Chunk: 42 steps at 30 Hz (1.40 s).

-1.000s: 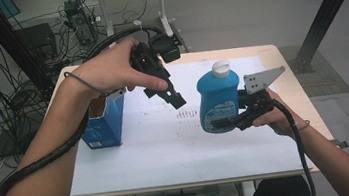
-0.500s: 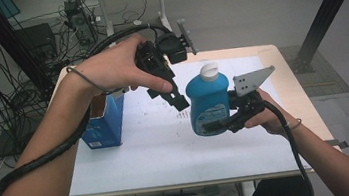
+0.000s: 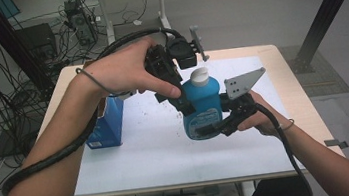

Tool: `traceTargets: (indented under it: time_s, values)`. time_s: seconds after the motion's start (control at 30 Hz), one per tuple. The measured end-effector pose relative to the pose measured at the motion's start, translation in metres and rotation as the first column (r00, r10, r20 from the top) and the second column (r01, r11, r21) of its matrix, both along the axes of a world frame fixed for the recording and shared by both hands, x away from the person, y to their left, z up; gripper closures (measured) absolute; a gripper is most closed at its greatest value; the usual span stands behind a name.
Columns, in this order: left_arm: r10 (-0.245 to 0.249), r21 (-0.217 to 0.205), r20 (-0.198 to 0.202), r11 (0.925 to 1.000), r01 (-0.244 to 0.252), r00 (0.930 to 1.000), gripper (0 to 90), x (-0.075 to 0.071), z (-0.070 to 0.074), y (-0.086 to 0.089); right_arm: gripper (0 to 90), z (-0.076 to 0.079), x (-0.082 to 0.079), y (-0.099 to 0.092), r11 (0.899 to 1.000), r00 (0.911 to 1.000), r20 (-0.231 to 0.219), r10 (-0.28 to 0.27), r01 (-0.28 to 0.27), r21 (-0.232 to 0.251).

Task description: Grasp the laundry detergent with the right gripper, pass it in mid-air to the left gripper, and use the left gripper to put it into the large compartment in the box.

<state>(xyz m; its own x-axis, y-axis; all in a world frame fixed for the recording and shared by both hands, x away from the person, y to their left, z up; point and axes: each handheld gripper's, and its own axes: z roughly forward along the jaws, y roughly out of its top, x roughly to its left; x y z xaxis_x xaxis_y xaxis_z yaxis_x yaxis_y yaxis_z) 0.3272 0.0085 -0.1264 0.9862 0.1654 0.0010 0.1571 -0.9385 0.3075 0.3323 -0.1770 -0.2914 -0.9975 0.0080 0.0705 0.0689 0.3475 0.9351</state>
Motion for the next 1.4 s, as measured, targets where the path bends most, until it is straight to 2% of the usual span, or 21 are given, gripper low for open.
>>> traceTargets:
  time_s: [0.43, 0.73, 1.4]
  values:
    - [-0.029, -0.001, 0.015, 0.9996, 0.029, 0.9995, 8.1, -0.006, 0.003, -0.012, 40.4, -0.001, -0.003, 0.013, 1.000, 0.9996, -0.001, 0.028, -0.028, -0.002]
    - [-0.046, 0.020, 0.026, 0.9988, 0.045, 0.9986, 8.1, -0.009, 0.005, -0.017, 40.4, -0.002, -0.003, 0.017, 0.999, 0.9994, 0.000, 0.035, -0.035, 0.000]
    - [-0.033, 0.018, 0.029, 0.9993, 0.033, 0.9990, 8.1, -0.009, 0.006, -0.016, 40.4, 0.000, -0.002, 0.015, 1.000, 0.9995, 0.003, 0.031, -0.031, 0.003]
